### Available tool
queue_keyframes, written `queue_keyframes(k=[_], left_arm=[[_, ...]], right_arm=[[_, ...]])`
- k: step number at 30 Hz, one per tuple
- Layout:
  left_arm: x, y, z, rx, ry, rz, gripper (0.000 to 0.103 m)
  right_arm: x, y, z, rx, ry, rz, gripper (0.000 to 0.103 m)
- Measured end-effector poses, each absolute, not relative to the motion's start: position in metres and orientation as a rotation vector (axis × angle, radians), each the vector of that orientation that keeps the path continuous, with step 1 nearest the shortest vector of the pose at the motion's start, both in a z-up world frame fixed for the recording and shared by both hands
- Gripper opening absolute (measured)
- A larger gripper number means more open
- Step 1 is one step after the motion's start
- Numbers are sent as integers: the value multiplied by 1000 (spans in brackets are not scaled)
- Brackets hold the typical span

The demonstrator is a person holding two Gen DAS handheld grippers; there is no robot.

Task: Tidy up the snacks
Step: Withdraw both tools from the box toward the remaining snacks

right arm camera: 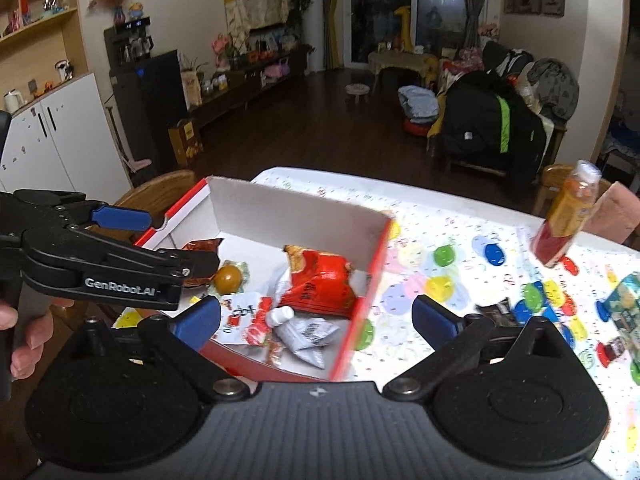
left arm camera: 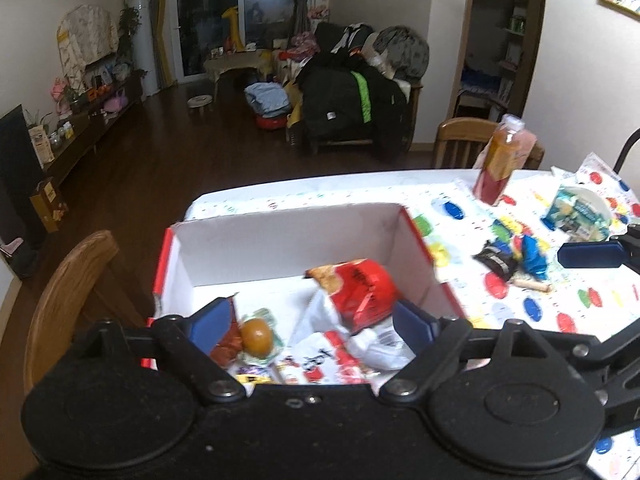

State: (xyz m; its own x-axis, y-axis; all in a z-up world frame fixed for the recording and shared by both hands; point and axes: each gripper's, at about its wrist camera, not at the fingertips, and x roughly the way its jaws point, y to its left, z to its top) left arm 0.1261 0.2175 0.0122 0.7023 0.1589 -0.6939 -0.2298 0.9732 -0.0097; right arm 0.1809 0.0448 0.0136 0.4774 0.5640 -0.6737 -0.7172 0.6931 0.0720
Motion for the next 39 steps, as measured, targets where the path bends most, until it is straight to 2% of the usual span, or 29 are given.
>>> queue_keyframes(k=[13, 25, 39], left_arm=[[128, 150, 19, -98, 697, 164, 102], [160, 76, 4, -96, 672, 104, 102], [244, 24, -42, -118, 763, 180, 102]], right_arm=[[186, -53, 23, -109, 657, 794, 103], [220, -144, 1, -148, 651, 685, 103], [293, -216, -49, -128, 730, 623, 103]])
